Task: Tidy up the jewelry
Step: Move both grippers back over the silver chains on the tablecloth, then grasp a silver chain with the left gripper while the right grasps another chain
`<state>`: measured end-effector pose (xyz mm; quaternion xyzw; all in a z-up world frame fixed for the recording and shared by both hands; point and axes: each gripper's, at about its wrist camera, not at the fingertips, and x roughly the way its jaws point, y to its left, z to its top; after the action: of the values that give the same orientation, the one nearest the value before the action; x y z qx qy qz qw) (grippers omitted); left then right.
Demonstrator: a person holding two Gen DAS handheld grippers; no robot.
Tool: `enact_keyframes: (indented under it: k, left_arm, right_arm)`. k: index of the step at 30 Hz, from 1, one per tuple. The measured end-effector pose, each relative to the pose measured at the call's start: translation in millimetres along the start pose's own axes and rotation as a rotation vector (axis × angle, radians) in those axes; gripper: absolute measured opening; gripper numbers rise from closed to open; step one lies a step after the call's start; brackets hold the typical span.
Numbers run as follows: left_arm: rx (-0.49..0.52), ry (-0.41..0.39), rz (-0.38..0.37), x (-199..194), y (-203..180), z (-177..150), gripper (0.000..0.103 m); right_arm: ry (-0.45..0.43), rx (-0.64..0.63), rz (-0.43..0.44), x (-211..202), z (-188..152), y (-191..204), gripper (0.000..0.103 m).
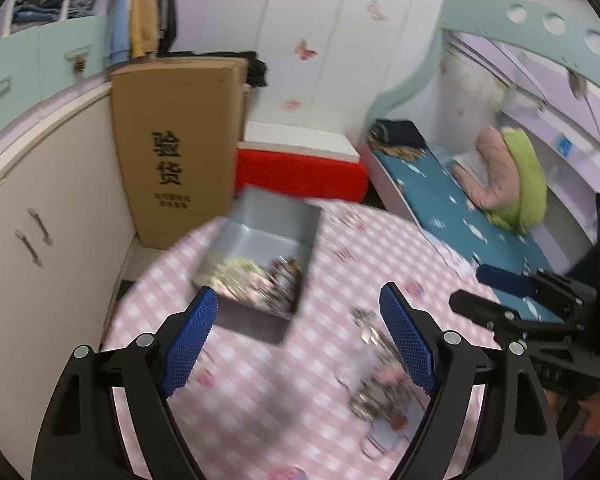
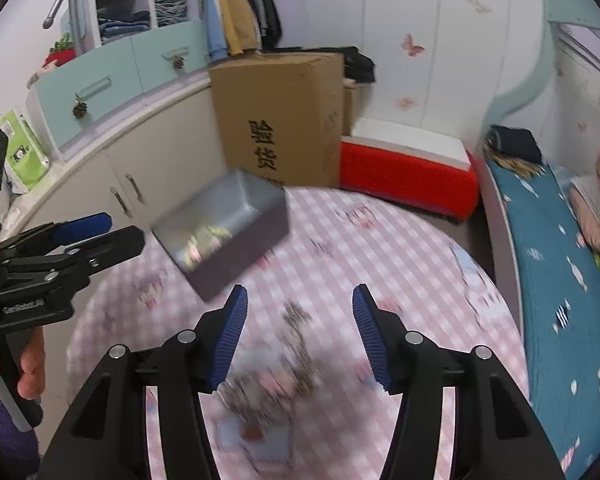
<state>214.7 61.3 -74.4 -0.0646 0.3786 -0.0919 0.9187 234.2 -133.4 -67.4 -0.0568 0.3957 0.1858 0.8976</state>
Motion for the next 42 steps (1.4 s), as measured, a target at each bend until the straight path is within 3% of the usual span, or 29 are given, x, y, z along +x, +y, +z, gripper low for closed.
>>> enact_keyframes:
  k: [4,14,18,23,27,29,32,42]
  left_arm:
    - [0.056,0.043,0.008,13.3,-25.0,-25.7,0.081]
    - [0.125,0.187,0.042,65.1,-48.6,-77.7,0.08]
    - [0.129,0.234,0.066,83.8,-49.8,-88.0,0.062]
    - [0.157,0.225,0.082,87.1,-51.9,-90.6,0.061]
    - [0.206,0.2,0.13,87.9,-54.9,-91.1,0.022]
    - [0.181,0.205,0.114,86.5,-48.5,-89.4,0.012]
    - [0.109,0.227,0.053,81.5,-32.9,-83.0,0.012]
    - [0.028,0.108,0.029,31.4,-0.9,-53.4,0.011]
  right_arm:
    - [0.026,0.059,-0.023,-2.9,-34.3,-24.9,0.054]
    - [0.089,0.154,0.02,8.9,-91.2,-51.0,0.054]
    - [0.1,0.165,0.029,12.7,-98.0,-54.5,0.054]
    - [0.104,0.165,0.036,16.6,-100.3,-55.2,0.054]
    - [0.106,0.163,0.039,19.6,-99.8,-52.5,0.054]
    - [0.109,0.159,0.043,21.7,-99.2,-50.0,0.054]
    - [0.118,0.155,0.045,27.5,-99.2,-43.7,0.054]
    - [0.114,0.088,0.069,37.9,-87.7,-12.5,0.054]
